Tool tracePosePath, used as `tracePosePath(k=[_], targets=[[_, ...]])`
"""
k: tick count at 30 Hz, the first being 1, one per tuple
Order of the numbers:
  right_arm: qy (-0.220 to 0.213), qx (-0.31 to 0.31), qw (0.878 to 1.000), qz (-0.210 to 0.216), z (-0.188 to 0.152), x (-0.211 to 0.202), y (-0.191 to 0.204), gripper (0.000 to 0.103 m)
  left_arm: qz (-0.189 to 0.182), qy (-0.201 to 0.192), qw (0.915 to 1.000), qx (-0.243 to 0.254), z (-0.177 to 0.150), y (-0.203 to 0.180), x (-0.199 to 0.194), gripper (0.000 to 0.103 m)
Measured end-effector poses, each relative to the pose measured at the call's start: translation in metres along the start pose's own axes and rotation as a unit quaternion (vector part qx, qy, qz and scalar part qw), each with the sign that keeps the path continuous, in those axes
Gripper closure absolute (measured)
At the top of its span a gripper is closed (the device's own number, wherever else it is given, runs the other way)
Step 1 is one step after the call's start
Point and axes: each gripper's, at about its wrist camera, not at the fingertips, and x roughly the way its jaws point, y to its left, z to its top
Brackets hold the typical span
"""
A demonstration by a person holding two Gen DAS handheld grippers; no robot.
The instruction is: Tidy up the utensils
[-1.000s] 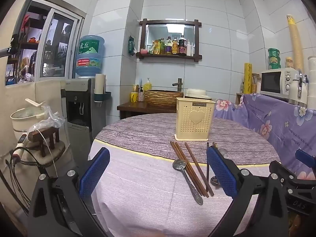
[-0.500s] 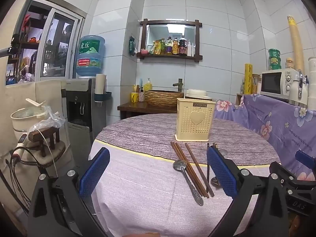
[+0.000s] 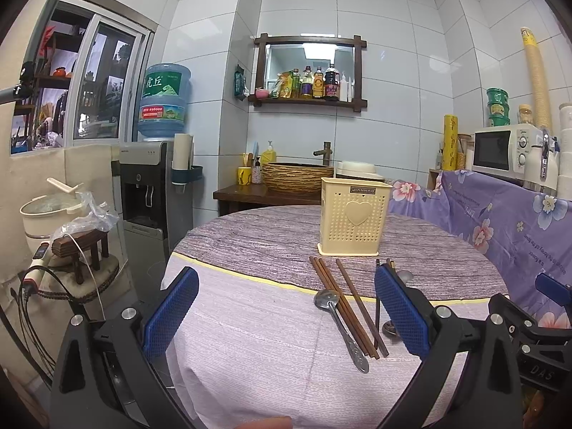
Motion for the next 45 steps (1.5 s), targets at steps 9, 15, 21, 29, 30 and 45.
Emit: tracePosePath(k=[9, 15, 21, 29, 30, 45], targets=[[0.0, 0.0, 1.0, 0.0, -0.0003, 0.0002, 0.0001, 0.005, -0.002, 0.002, 1.0, 0.0, -0.0003, -0.0004, 0.0006, 0.005], [-0.001, -0.002, 1.0, 0.0, -0.002, 0.0007, 0.0019, 0.005, -0.002, 0.002, 1.0, 0.0, -0.0004, -0.0005, 0.0002, 0.005], [0.0, -0.001, 1.0, 0.0, -0.004, 0.0005, 0.002, 0.005, -0.003, 0.002, 1.0, 0.0, -0.0005, -0.0004, 0.0002, 0.005], [0.0, -0.002, 1.0, 0.0, -0.0046, 0.0004, 0.0023, 0.005, -0.003, 0.004, 1.0, 0.001, -0.0009, -0.0013, 0.0001, 0.005], [0.001, -0.001, 1.0, 0.0, -0.0039, 0.0005, 0.002, 0.005, -0.003, 0.005, 1.0, 0.001, -0.0012, -0.0017, 0.0002, 0.005], [0.003, -0.003, 1.0, 0.002, -0.0045, -0.0004, 0.0034, 0.005, -0.003, 0.006, 1.0, 0.002, -0.0012, -0.0022, 0.0002, 0.005]])
